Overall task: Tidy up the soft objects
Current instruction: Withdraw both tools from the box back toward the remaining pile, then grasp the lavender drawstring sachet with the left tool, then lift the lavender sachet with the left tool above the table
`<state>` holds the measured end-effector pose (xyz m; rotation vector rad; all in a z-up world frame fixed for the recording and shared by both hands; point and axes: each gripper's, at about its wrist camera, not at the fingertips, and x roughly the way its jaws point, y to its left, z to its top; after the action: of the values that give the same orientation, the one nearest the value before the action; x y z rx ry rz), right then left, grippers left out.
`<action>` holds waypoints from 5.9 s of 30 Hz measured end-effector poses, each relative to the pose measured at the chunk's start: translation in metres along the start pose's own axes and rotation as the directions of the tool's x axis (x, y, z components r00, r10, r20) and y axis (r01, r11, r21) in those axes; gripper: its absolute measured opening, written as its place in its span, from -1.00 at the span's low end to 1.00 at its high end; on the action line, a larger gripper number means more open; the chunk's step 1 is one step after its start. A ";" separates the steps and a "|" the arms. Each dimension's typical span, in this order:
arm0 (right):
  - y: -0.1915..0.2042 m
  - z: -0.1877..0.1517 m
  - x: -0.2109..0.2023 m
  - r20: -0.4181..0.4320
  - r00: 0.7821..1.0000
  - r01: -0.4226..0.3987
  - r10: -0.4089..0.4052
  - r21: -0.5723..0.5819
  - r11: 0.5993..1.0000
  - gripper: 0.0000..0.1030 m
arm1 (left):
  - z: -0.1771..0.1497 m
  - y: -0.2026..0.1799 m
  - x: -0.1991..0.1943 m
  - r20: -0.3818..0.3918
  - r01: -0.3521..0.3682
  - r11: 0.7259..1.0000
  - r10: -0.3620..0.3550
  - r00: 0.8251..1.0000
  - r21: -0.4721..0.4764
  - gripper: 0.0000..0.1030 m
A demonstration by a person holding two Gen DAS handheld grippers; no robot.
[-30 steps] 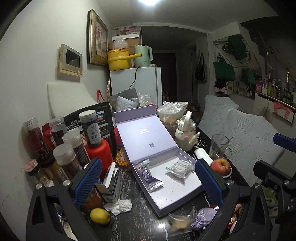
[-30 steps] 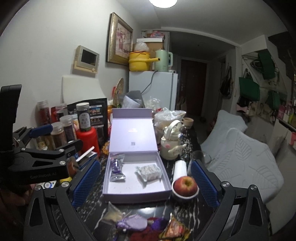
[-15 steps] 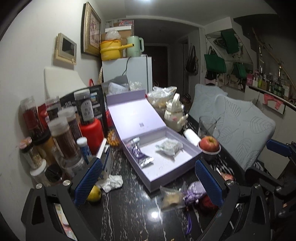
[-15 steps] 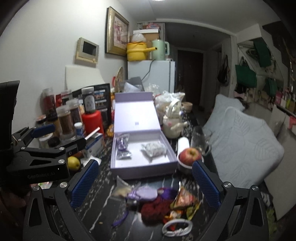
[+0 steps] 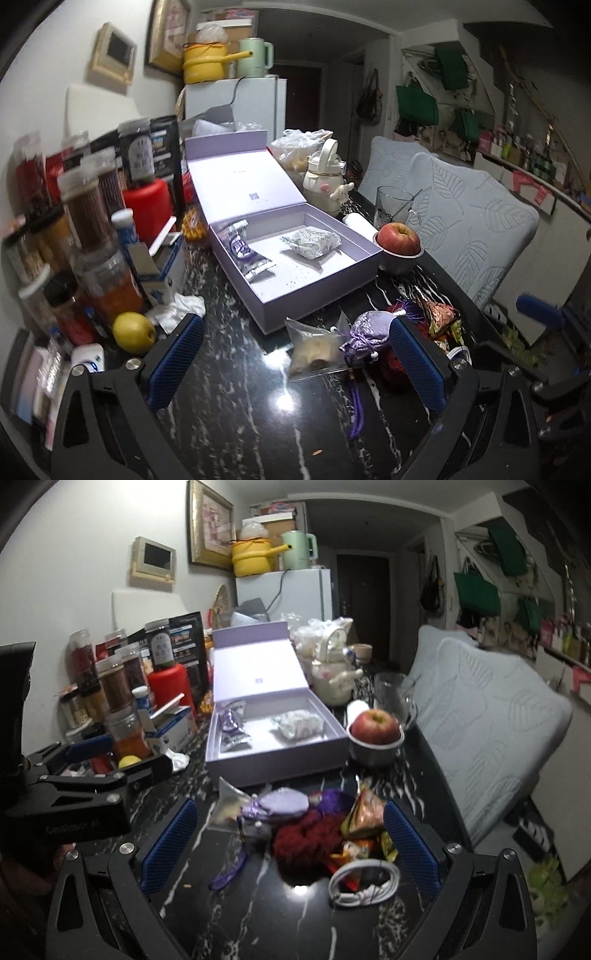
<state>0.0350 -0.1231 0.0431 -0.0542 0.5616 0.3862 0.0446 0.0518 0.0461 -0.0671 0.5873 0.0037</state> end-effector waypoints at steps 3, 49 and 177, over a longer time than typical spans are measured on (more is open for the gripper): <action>-0.009 -0.009 0.005 -0.018 1.000 0.005 -0.005 0.018 1.000 0.99 | -0.005 -0.010 0.008 -0.017 0.011 0.999 -0.011 1.000 0.039 0.99; -0.100 -0.069 0.079 -0.274 0.959 -0.046 0.079 0.123 0.991 0.53 | -0.010 -0.073 0.110 -0.230 0.125 0.988 -0.102 0.968 0.090 0.99; -0.005 -0.014 0.041 -0.105 0.984 -0.147 0.141 -0.053 0.988 0.53 | -0.011 0.016 0.014 -0.071 0.124 0.991 -0.120 0.990 0.050 -0.21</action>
<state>0.0617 -0.1159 0.0089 -0.0920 0.6554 0.5443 0.0495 0.0672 0.0283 -0.0500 0.6497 -0.1340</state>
